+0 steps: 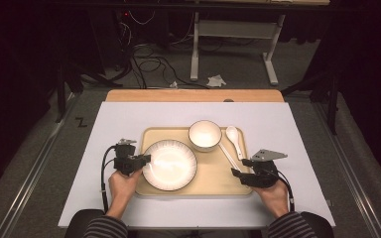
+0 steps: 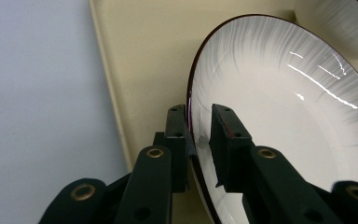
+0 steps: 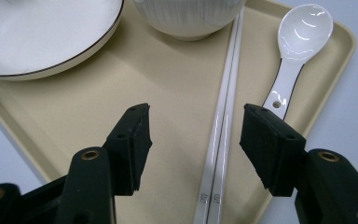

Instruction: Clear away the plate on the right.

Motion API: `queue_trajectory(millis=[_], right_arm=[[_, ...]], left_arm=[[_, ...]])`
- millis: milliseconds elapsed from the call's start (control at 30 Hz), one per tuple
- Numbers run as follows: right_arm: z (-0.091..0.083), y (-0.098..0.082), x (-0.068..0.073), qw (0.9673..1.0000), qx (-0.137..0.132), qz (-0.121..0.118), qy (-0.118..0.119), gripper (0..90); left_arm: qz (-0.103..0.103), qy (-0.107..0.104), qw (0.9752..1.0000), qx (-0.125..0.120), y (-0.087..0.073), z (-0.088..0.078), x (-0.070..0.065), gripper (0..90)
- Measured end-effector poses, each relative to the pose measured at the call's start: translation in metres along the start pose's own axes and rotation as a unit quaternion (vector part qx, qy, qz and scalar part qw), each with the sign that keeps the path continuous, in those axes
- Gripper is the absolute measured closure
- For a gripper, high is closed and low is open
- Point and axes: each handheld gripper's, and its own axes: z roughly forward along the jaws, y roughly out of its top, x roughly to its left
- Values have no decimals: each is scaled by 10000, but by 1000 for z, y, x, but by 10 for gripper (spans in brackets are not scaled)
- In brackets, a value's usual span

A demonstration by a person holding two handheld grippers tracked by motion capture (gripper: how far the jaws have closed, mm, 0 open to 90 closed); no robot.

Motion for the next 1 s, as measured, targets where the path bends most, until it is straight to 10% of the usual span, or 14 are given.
queue_trajectory(millis=[633, 1000], right_arm=[[-2, -1, 0, 10000, 54, -16, -4, 436], [-2, -1, 0, 10000, 62, -8, -8, 461]], left_arm=[[109, 57, 9997, 190, 1, 9, -4, 756], [265, 130, 9989, 363, 0, 17, -7, 437]])
